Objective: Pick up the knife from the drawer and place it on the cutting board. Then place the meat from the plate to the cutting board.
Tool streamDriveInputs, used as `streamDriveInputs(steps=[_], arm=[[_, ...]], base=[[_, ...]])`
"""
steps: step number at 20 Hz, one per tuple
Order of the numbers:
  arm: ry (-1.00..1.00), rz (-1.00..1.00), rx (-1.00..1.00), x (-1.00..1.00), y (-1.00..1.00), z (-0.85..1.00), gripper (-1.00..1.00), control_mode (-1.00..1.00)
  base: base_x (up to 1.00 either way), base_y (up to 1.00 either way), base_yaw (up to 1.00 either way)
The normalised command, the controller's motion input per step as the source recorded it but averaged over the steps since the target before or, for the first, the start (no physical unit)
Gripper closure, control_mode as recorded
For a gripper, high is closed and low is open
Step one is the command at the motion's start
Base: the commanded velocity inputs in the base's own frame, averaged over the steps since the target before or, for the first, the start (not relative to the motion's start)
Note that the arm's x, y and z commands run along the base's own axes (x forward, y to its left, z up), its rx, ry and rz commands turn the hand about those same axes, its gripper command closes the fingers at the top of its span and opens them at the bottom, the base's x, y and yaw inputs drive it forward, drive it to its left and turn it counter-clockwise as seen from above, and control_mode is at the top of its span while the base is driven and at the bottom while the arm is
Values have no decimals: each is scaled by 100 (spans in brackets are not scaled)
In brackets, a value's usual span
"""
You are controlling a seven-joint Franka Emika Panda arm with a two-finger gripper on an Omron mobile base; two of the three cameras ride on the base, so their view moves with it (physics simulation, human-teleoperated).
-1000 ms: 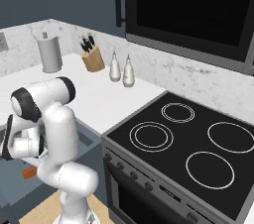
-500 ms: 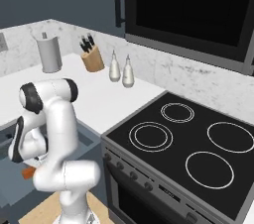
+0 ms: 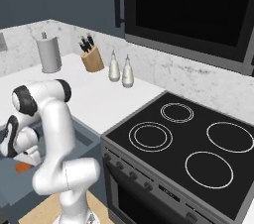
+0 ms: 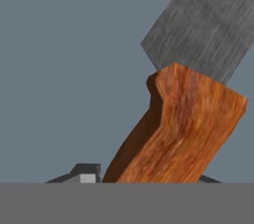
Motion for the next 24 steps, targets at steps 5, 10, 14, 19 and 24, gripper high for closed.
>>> streamDriveInputs(steps=[5,10,14,19,24], arm=[[-24,-1,8,-63,-24,63,100,-100],[-23,-3,12,-44,-33,95,100,-100],[-14,-7,11,-1,-25,100,100,-100],[-6,-8,5,0,-38,100,100,-100],[0,-5,4,-8,-56,96,100,-100]], base=[[0,0,0],[0,0,0],[0,0,0],[0,0,0],[0,0,0]])
